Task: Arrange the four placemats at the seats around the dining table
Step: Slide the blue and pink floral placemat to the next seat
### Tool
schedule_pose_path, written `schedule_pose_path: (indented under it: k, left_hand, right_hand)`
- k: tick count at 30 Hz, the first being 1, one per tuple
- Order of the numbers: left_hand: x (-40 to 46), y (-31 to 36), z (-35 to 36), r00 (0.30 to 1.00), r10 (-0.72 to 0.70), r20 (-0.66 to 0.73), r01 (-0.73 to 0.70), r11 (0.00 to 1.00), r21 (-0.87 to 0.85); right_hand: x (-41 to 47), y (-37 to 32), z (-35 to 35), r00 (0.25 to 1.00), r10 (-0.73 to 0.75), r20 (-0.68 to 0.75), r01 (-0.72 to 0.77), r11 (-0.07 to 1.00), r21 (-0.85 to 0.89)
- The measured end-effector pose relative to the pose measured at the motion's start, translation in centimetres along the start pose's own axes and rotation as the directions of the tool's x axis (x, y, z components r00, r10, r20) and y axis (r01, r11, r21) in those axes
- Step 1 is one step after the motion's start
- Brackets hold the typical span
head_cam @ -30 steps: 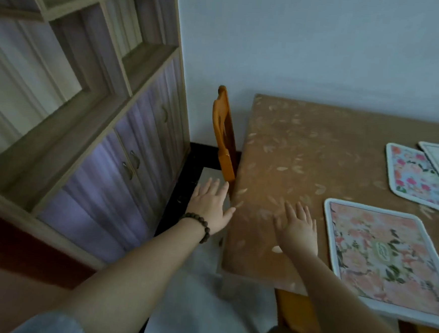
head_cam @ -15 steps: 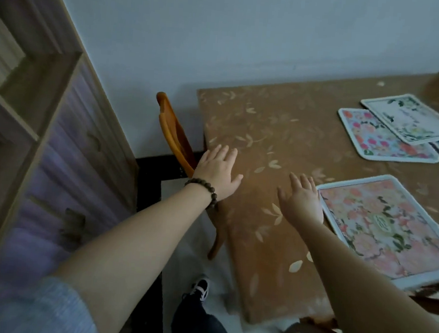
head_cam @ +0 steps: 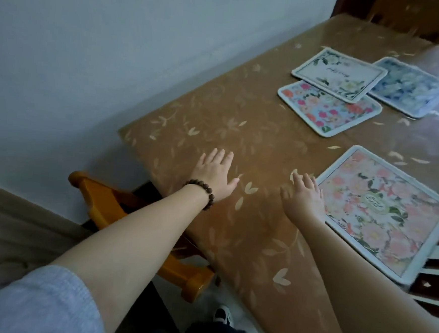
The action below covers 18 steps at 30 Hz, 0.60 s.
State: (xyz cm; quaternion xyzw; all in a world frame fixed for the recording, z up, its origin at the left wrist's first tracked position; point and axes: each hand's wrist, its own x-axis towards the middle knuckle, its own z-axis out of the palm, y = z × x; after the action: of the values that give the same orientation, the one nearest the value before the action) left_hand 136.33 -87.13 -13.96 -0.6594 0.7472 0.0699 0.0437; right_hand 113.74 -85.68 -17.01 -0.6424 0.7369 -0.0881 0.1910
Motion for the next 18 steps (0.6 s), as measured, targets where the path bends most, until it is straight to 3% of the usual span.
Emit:
schedule_pose_path:
  k: [8, 18]
  left_hand:
    - [5.6, -3.1, 0.0, 0.979, 0.198, 0.055, -0.200, 0.979, 0.044]
    - [14.0, -11.5, 0.3, 0.911, 0.411, 0.046, -0.410, 0.912, -0.030]
  right_hand:
    - [0.8, -2.3, 1.1, 0.976, 0.212, -0.055, -0.210, 0.977, 0.050]
    - [3.6, -11.8, 4.5, 0.904, 0.396, -0.162, -0.387, 0.918, 0.087]
